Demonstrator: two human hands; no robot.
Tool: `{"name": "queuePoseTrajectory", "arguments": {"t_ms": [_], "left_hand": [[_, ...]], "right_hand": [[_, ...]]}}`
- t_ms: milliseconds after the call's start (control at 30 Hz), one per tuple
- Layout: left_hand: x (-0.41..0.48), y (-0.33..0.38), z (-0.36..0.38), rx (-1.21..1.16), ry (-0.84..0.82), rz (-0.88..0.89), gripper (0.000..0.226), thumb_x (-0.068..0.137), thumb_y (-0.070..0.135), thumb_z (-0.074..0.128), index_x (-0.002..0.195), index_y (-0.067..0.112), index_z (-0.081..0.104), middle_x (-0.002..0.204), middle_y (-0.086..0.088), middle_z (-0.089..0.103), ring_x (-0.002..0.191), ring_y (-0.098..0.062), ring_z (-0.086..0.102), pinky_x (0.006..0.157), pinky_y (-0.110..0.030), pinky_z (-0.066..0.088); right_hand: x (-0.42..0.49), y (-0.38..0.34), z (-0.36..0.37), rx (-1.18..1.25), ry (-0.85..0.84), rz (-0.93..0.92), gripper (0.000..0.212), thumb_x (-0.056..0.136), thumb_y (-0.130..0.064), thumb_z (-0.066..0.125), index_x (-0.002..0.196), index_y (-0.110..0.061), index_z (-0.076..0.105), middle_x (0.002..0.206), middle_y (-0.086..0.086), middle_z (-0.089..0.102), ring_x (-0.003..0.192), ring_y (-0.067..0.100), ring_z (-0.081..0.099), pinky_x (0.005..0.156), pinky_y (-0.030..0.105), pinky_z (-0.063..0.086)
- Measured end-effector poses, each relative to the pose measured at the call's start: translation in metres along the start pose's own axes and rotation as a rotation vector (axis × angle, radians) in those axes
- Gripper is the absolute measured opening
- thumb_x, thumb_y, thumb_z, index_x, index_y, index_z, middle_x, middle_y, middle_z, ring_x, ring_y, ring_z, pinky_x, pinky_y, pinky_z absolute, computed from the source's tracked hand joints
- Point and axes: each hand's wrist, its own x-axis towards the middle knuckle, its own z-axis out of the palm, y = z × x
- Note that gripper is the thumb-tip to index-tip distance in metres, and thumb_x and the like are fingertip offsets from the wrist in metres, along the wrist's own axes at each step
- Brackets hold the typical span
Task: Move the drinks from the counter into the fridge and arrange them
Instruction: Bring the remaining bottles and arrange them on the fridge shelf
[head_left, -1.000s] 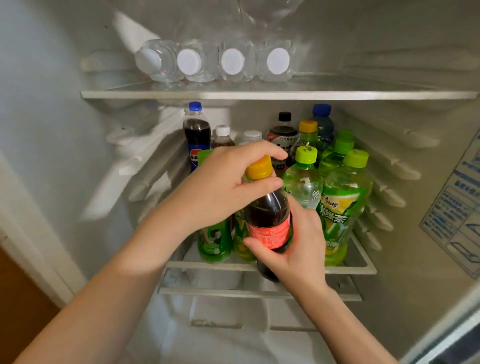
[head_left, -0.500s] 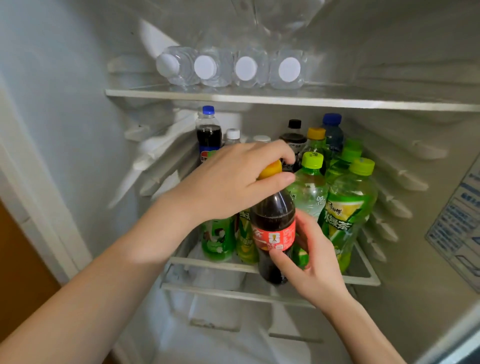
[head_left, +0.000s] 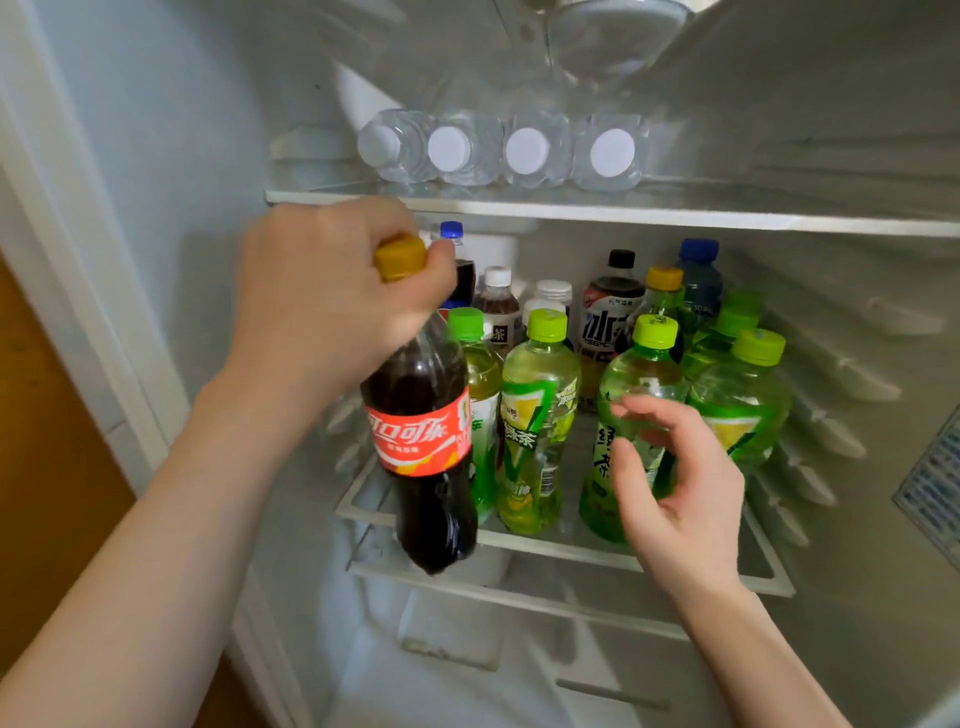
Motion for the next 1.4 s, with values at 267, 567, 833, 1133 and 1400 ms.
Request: {"name": "queuePoseTrajectory", "arguments": {"t_ms": [267, 567, 833, 1133, 1400], "left_hand": [[0.010, -0.038, 0.037, 0.270, -0.058, 0.004, 0.037, 0.076, 0.056, 0.041, 0.065, 0.021, 0.045, 0.056, -0.009, 0.049, 0.066, -0.041, 0.059, 0.054, -0.030, 0.025], [0.029, -0.060, 0.107, 0.329, -0.240, -0.078, 0.046, 0.085, 0.052, 0.051, 0.089, 0.008, 0.063, 0.088, -0.018, 0.067, 0.088, -0.039, 0.062, 0.062, -0.030, 0.032], [0.055, -0.069, 0.132, 0.378, -0.427, 0.046, 0.047, 0.093, 0.048, 0.050, 0.085, 0.002, 0.053, 0.093, -0.021, 0.063, 0.088, -0.036, 0.059, 0.066, -0.034, 0.033], [0.078, -0.073, 0.107, 0.124, -1.021, -0.141, 0.077, 0.067, 0.028, 0.084, 0.126, 0.014, 0.038, 0.109, -0.001, 0.046, 0.097, -0.023, 0.050, 0.078, -0.034, 0.045], [0.071, -0.076, 0.131, 0.061, -0.825, -0.173, 0.078, 0.065, 0.010, 0.084, 0.129, 0.002, 0.040, 0.121, -0.017, 0.052, 0.110, -0.032, 0.052, 0.086, -0.038, 0.047]], "right_hand": [[0.034, -0.004, 0.009, -0.325, 0.014, -0.226, 0.026, 0.078, -0.017, 0.058, 0.100, -0.006, 0.067, 0.111, 0.005, 0.066, 0.109, 0.020, 0.056, 0.099, 0.018, 0.032], [0.048, -0.005, 0.025, -0.569, -0.120, -0.258, 0.051, 0.081, -0.035, 0.061, 0.126, -0.010, 0.059, 0.134, 0.009, 0.055, 0.130, 0.028, 0.045, 0.109, 0.048, 0.033], [0.058, -0.010, 0.034, -0.656, -0.208, -0.253, 0.062, 0.079, -0.051, 0.058, 0.130, -0.016, 0.056, 0.131, 0.000, 0.059, 0.127, 0.019, 0.050, 0.116, 0.044, 0.007], [0.057, -0.012, 0.036, -0.606, -0.213, -0.194, 0.059, 0.078, -0.050, 0.059, 0.127, -0.019, 0.053, 0.127, -0.005, 0.061, 0.104, 0.016, 0.063, 0.117, 0.038, -0.001], [0.055, -0.014, 0.037, -0.655, -0.200, -0.174, 0.058, 0.078, -0.048, 0.060, 0.124, -0.015, 0.056, 0.082, -0.004, 0.066, 0.082, 0.021, 0.062, 0.116, 0.037, 0.002]]}}
